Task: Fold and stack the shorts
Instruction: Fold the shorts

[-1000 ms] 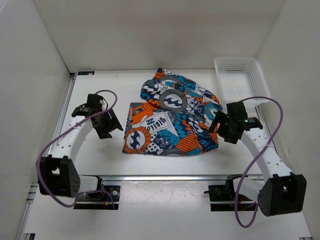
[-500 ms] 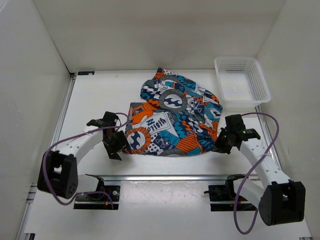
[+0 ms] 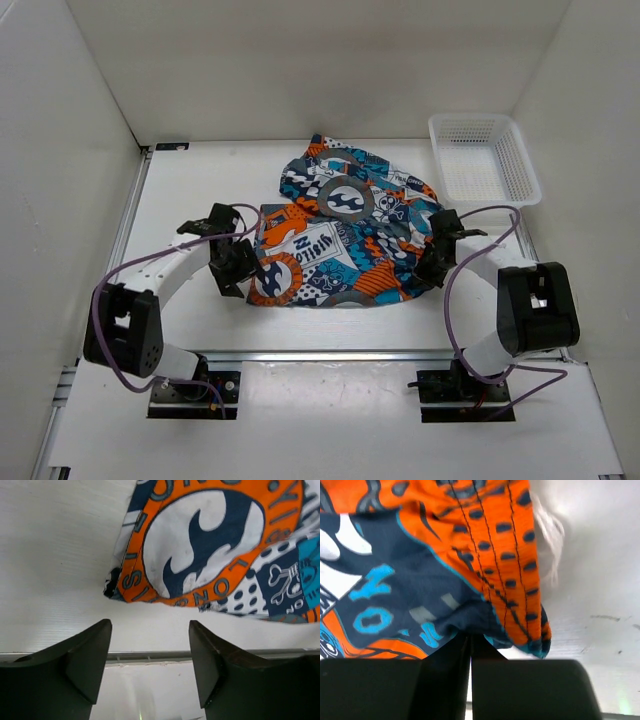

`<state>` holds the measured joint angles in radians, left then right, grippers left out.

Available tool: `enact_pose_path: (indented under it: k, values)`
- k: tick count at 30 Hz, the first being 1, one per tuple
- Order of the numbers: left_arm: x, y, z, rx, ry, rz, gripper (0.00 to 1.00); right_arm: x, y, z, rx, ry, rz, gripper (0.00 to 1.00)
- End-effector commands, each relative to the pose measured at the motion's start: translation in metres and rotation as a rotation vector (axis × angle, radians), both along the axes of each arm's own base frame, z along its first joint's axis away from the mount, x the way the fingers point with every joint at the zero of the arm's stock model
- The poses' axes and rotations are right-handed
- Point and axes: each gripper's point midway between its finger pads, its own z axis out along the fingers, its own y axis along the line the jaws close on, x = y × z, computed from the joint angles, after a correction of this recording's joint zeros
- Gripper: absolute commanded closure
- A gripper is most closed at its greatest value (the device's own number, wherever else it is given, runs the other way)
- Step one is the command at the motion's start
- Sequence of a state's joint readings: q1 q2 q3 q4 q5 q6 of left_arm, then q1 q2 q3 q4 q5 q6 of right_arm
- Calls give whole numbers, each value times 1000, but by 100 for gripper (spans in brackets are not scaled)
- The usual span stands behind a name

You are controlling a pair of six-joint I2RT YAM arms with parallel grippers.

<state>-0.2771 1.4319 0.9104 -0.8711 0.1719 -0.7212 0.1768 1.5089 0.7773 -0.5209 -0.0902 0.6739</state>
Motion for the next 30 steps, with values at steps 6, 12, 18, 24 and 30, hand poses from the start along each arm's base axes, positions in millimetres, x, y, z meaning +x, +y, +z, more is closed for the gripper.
enact_pose_path:
  k: [6,12,18,24,30]
  values:
    - [-28,-12,33,-64,-67,-20,24,23,-11,36,-81,-107,-19,90]
    - [-54,-34,17,-76,10,-84,24,16,-21,97,-86,-298,-78,39]
    - [-38,-32,-10,25,57,-133,41,-9,-29,88,-91,-283,-86,36]
    - [-9,-27,-39,91,75,-93,41,-29,-28,78,-70,-255,-95,36]
    - [20,-18,-45,134,57,-70,39,-42,-22,61,-31,-222,-99,21]
